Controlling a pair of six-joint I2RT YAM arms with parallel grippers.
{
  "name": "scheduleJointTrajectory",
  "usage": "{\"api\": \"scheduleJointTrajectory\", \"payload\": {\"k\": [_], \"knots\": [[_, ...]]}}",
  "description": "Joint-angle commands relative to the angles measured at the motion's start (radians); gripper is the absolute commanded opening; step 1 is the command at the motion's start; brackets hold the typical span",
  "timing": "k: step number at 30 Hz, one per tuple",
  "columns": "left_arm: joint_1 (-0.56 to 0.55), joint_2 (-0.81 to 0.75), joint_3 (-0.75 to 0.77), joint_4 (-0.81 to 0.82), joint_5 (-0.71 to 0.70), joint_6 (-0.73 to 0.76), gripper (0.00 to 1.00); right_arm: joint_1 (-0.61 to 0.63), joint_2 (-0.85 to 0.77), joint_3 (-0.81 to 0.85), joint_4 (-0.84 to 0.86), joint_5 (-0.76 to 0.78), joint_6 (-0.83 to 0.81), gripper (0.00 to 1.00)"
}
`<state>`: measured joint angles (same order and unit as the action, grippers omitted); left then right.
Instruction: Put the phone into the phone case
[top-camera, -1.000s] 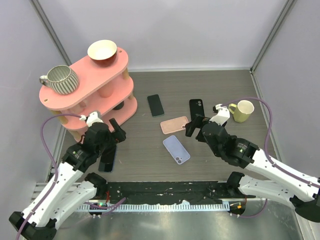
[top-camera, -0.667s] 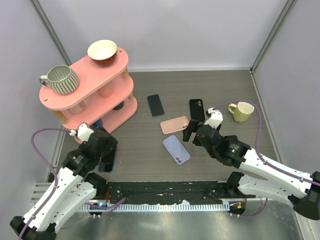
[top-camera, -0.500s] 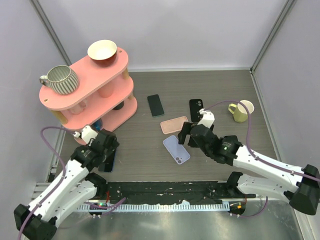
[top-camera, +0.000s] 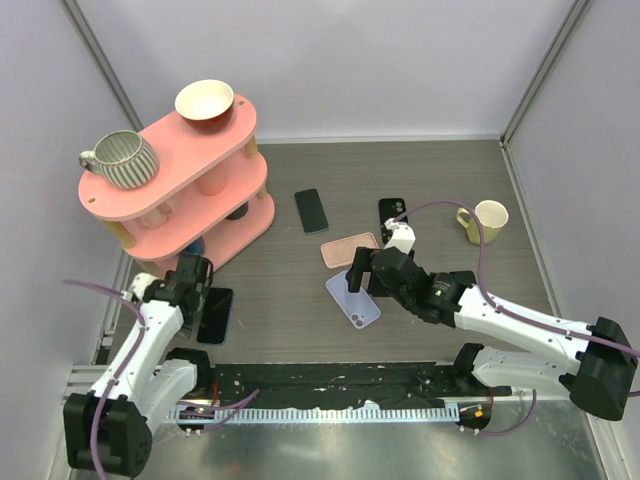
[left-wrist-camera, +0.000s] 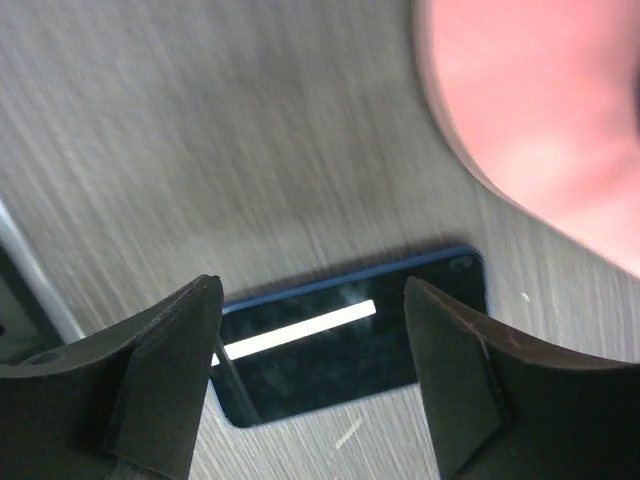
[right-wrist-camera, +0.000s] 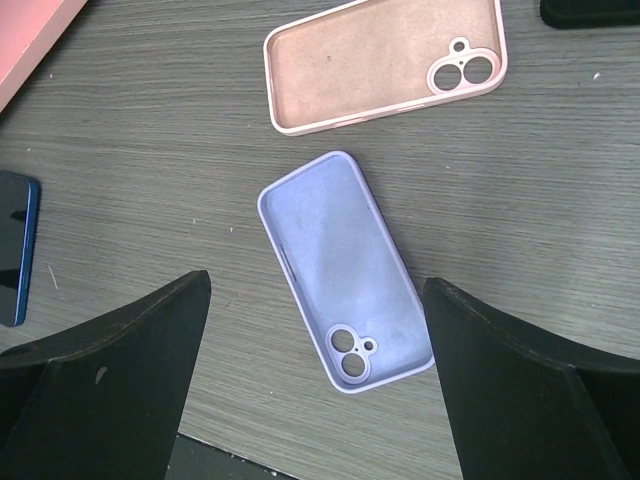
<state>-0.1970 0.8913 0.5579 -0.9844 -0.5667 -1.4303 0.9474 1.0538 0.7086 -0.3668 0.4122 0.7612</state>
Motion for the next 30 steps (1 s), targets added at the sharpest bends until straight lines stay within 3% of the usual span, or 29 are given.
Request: {"api": "scheduleJointTrajectory", "payload": {"k": [1, 2, 5, 10, 16, 17, 23, 30], "knots": [[0.138, -0.058, -0.049, 0.016, 0.037, -0.036, 0.69, 0.004, 0.000, 0.011, 0.045, 0.014, -0.019, 0.93], [0.149, -0.064, -0.053, 0.019, 0.037, -0.047, 0.64, 0.004, 0.000, 0.009, 0.046, 0.014, -0.017, 0.93], [0.177, -0.074, -0.062, 0.009, 0.025, -0.099, 0.33, 0.004, -0.005, 0.003, 0.045, 0.016, -0.020, 0.93], [0.192, -0.042, -0.088, 0.053, 0.027, -0.143, 0.22, 0.004, -0.024, 0.003, 0.034, 0.031, -0.033, 0.93], [0.194, 0.112, -0.087, 0.092, 0.100, -0.153, 0.08, 0.004, -0.058, -0.003, 0.025, 0.053, -0.048, 0.93], [0.192, 0.127, -0.085, 0.099, 0.108, -0.150, 0.02, 0.004, -0.061, -0.004, 0.025, 0.056, -0.051, 0.93], [0.192, 0.146, -0.095, 0.157, 0.189, -0.095, 0.00, 0.004, -0.072, -0.011, 0.023, 0.077, -0.057, 0.93], [0.192, 0.080, -0.196, 0.291, 0.445, -0.015, 0.00, 0.004, -0.028, 0.017, 0.035, 0.043, -0.048, 0.93]]}}
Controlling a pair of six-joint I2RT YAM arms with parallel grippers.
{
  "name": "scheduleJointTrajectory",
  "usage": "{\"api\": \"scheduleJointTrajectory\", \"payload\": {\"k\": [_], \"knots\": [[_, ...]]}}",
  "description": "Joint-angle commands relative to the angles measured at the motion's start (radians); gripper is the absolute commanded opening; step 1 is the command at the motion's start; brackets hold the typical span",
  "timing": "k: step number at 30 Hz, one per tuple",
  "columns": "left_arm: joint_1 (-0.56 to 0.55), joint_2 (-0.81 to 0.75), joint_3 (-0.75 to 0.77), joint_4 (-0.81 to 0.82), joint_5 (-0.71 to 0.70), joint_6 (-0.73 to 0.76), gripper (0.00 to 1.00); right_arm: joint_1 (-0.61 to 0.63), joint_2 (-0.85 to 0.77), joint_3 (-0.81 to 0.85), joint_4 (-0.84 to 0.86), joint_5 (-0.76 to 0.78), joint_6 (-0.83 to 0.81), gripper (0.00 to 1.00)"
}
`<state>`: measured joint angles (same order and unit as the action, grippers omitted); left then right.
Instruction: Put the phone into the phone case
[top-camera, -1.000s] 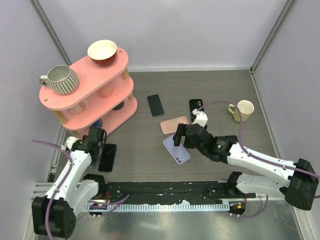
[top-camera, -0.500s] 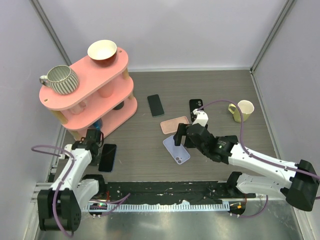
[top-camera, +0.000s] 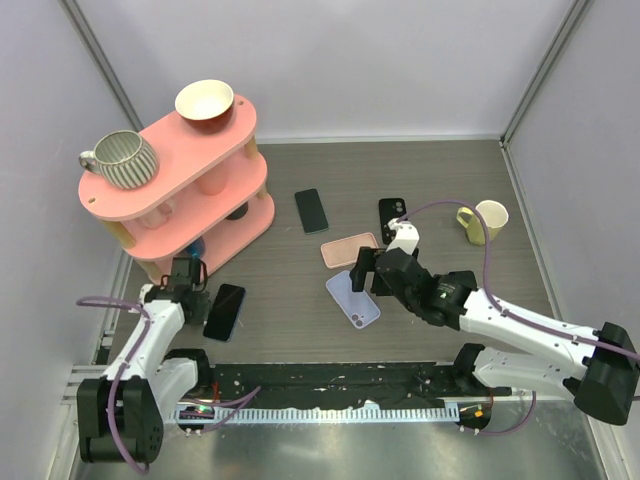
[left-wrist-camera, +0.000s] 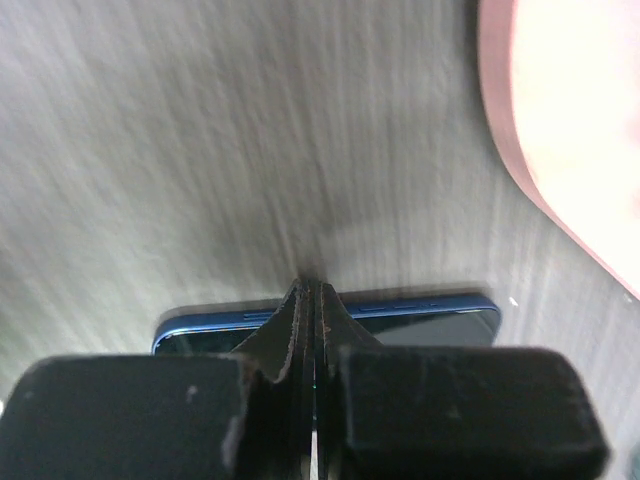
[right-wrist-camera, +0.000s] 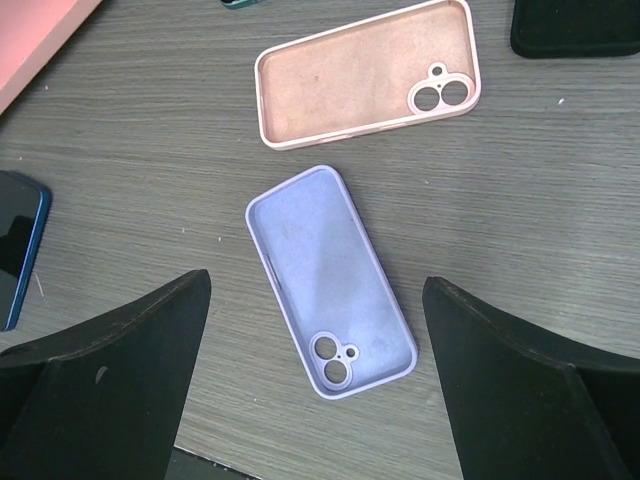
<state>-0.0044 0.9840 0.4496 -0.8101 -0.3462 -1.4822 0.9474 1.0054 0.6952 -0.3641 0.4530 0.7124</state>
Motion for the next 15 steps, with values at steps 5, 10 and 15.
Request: {"api": "scheduleJointTrajectory", "payload": {"k": [5, 10, 15], "knots": [[-0.055, -0.088, -0.169, 0.244, 0.378, 0.048, 0.00, 0.004, 0.064, 0.038, 0.057, -0.025, 0.025, 0.93], [-0.218, -0.117, -0.187, 0.266, 0.406, -0.007, 0.00, 0.004, 0.113, 0.053, 0.085, -0.071, 0.061, 0.92], [-0.334, -0.134, -0.183, 0.269, 0.434, -0.047, 0.00, 0.004, 0.157, 0.050, 0.137, -0.134, 0.134, 0.89]]}}
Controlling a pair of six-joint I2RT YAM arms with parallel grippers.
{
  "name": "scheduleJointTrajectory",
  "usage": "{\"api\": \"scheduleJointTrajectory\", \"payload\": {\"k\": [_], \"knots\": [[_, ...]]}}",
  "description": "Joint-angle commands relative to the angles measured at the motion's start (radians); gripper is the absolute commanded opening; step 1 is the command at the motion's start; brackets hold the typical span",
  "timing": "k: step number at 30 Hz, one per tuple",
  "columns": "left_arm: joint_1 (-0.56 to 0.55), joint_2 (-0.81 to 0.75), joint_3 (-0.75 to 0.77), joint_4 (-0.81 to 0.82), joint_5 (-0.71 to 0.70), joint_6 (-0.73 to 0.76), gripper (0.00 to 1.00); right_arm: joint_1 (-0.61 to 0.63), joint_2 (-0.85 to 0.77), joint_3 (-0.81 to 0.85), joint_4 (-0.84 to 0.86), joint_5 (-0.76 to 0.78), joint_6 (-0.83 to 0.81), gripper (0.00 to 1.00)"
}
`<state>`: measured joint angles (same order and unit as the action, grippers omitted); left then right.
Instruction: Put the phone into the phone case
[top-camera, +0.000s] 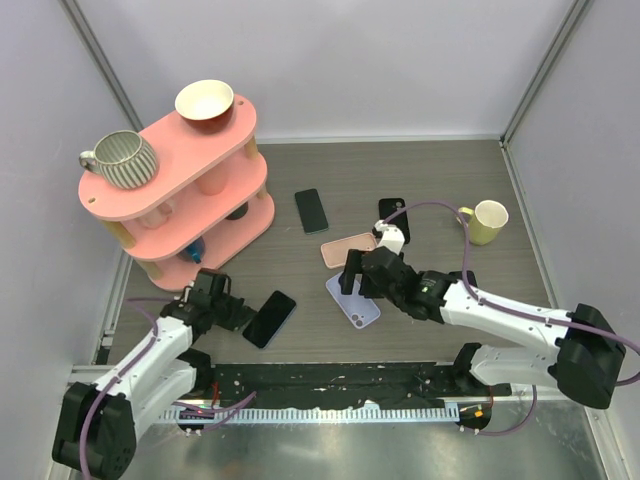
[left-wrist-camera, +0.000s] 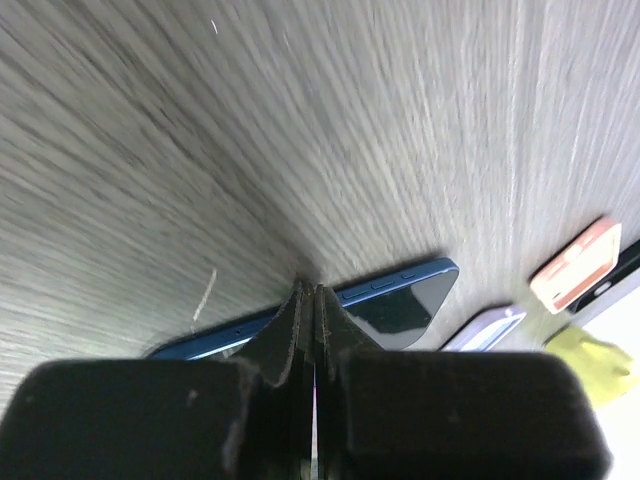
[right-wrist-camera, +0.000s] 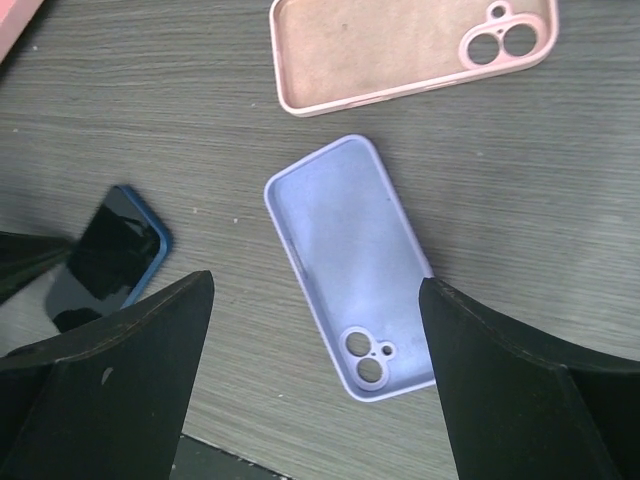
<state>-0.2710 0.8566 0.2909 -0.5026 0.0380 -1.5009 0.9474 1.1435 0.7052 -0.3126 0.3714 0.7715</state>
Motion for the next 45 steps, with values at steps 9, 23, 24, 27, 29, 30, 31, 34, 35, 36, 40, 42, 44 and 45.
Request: {"api": "scheduleJointTrajectory", "payload": {"k": [9, 23, 24, 27, 29, 30, 31, 34, 35, 36, 40, 42, 44, 45], "knots": [[-0.079, -0.048, 0.062, -0.007, -0.111, 0.218, 0.00, 0.073, 0.211, 0.026, 0.231, -0.160, 0.278, 0.81], [-0.079, 0.073, 0.094, -0.076, -0.075, 0.381, 0.00, 0.172, 0.556, 0.181, 0.306, -0.213, 0.475, 0.69], [-0.079, 0.071, 0.090, -0.074, -0.060, 0.380, 0.00, 0.177, 0.573, 0.186, 0.306, -0.213, 0.482, 0.69], [-0.079, 0.068, 0.077, -0.056, -0.041, 0.366, 0.00, 0.180, 0.596, 0.208, 0.306, -0.219, 0.486, 0.67], [-0.080, 0.070, 0.070, -0.045, 0.008, 0.361, 0.00, 0.180, 0.610, 0.224, 0.306, -0.218, 0.483, 0.63], [-0.079, 0.071, 0.065, -0.037, 0.025, 0.360, 0.00, 0.180, 0.614, 0.232, 0.306, -0.215, 0.471, 0.61], [-0.079, 0.071, 0.051, -0.021, 0.052, 0.351, 0.00, 0.180, 0.619, 0.240, 0.306, -0.210, 0.460, 0.58], [-0.079, 0.078, 0.015, 0.030, 0.105, 0.320, 0.00, 0.174, 0.631, 0.290, 0.306, -0.181, 0.404, 0.54], [-0.079, 0.082, 0.007, 0.044, 0.138, 0.312, 0.00, 0.166, 0.645, 0.318, 0.303, -0.178, 0.391, 0.54], [-0.080, 0.084, -0.002, 0.058, 0.149, 0.301, 0.00, 0.160, 0.653, 0.333, 0.303, -0.184, 0.376, 0.54], [-0.080, 0.091, -0.018, 0.108, 0.195, 0.274, 0.00, 0.130, 0.691, 0.411, 0.302, -0.215, 0.282, 0.52], [-0.082, 0.082, -0.012, 0.116, 0.214, 0.269, 0.00, 0.108, 0.693, 0.441, 0.291, -0.226, 0.241, 0.51], [-0.080, 0.064, 0.008, 0.108, 0.212, 0.269, 0.00, 0.093, 0.681, 0.454, 0.250, -0.226, 0.216, 0.52], [-0.080, 0.058, 0.019, 0.095, 0.188, 0.281, 0.00, 0.082, 0.653, 0.451, 0.236, -0.221, 0.210, 0.52]]}}
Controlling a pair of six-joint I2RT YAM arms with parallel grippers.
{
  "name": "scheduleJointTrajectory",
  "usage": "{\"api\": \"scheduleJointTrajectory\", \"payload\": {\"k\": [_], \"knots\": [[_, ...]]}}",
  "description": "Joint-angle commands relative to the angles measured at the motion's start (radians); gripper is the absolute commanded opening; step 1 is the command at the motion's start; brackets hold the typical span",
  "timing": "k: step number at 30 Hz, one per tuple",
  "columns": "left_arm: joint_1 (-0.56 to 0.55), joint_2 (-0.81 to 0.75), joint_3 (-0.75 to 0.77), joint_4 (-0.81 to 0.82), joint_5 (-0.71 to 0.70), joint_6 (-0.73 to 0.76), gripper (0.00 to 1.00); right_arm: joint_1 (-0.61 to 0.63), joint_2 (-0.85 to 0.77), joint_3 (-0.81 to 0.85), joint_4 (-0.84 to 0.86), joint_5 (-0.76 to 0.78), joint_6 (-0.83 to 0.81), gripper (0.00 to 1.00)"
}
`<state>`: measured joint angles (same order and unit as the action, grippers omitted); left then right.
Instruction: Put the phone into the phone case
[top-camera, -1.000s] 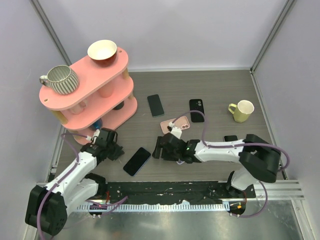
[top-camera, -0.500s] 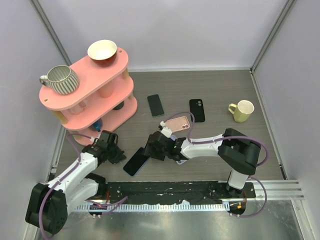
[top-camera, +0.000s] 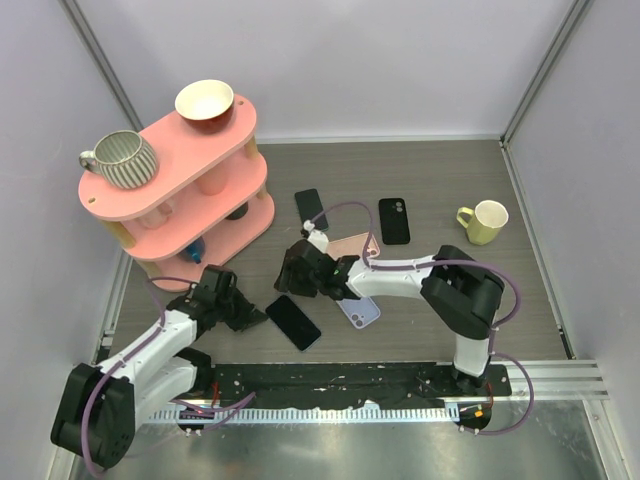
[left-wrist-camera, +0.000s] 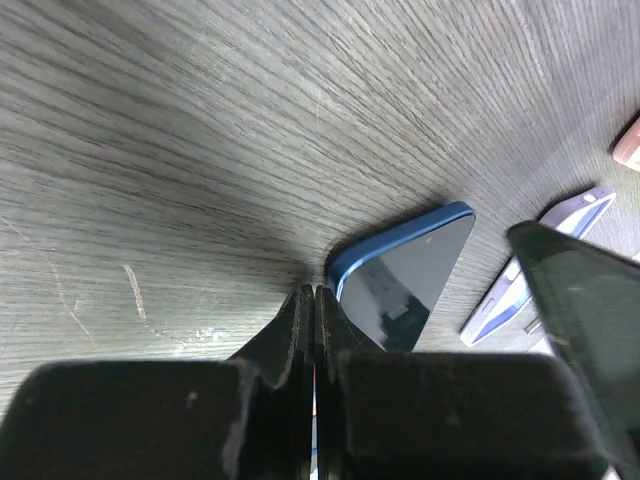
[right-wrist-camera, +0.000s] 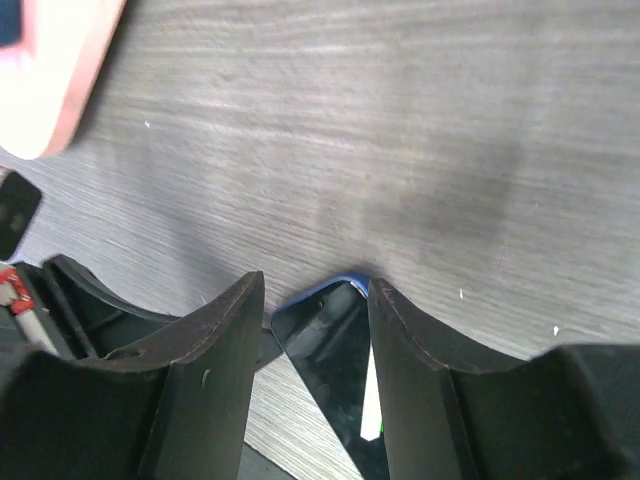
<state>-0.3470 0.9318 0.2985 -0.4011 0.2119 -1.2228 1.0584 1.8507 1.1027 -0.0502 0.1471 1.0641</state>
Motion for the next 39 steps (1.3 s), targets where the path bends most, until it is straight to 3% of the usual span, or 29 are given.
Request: {"api": "scheduleJointTrajectory", "payload": {"k": [1, 6, 12, 16, 26, 39], "knots": [[-0.004, -0.025, 0.037, -0.046, -0.006, 0.009, 0.00, -0.034, -0.076, 0.048, -0.039, 0.029, -0.087, 0.52], [-0.004, -0.063, 0.097, -0.140, -0.112, 0.040, 0.00, -0.037, -0.208, -0.026, -0.105, 0.080, -0.188, 0.60], [-0.006, -0.065, 0.080, -0.133, -0.123, 0.042, 0.00, -0.037, -0.289, -0.142, -0.020, -0.177, -0.456, 0.69], [-0.004, -0.044, 0.048, -0.111, -0.094, 0.043, 0.00, -0.038, -0.272, -0.139, -0.059, -0.195, -0.584, 0.76], [-0.004, -0.051, -0.004, -0.082, -0.009, 0.020, 0.00, -0.038, -0.145, -0.029, -0.129, -0.284, -0.678, 0.81], [-0.038, -0.096, -0.087, -0.041, 0.038, -0.073, 0.00, -0.032, -0.114, -0.092, -0.063, -0.331, -0.633, 0.80]]}}
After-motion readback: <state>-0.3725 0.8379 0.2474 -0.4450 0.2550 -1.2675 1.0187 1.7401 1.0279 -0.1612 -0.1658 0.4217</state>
